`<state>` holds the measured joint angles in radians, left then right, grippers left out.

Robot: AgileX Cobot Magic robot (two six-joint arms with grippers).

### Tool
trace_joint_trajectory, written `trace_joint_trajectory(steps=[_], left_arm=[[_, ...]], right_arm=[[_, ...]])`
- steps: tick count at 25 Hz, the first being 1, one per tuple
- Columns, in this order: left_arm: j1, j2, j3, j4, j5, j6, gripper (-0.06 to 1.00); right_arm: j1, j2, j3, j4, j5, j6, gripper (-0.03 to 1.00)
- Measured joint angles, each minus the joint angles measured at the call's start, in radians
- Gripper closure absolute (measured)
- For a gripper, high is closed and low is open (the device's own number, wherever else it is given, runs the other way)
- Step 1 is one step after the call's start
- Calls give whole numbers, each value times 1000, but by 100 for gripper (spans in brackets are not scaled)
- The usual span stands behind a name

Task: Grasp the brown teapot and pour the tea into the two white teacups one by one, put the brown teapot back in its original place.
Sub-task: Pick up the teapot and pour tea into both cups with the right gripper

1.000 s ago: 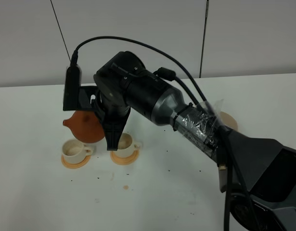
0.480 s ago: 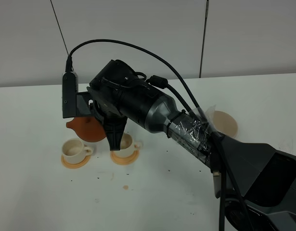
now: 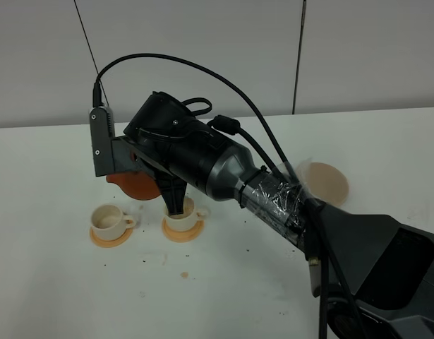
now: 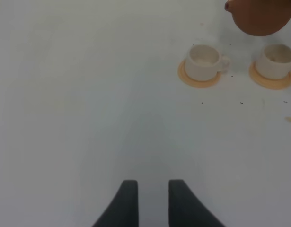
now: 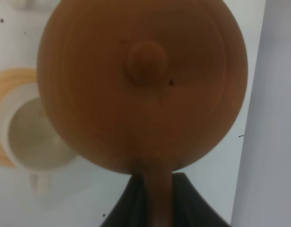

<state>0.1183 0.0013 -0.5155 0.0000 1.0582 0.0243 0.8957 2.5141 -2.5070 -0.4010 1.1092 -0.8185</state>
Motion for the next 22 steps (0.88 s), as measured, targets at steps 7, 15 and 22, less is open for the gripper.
trace_joint_trajectory(steps=[7, 15, 22], left_arm=[[0, 0, 0, 0, 0, -1, 71], [0, 0, 0, 0, 0, -1, 71], [0, 0, 0, 0, 0, -1, 71]], right_arm=[[8, 6, 0, -4, -2, 0, 87], [39, 34, 0, -26, -20, 1, 87], [46, 38, 0, -51, -32, 4, 87]])
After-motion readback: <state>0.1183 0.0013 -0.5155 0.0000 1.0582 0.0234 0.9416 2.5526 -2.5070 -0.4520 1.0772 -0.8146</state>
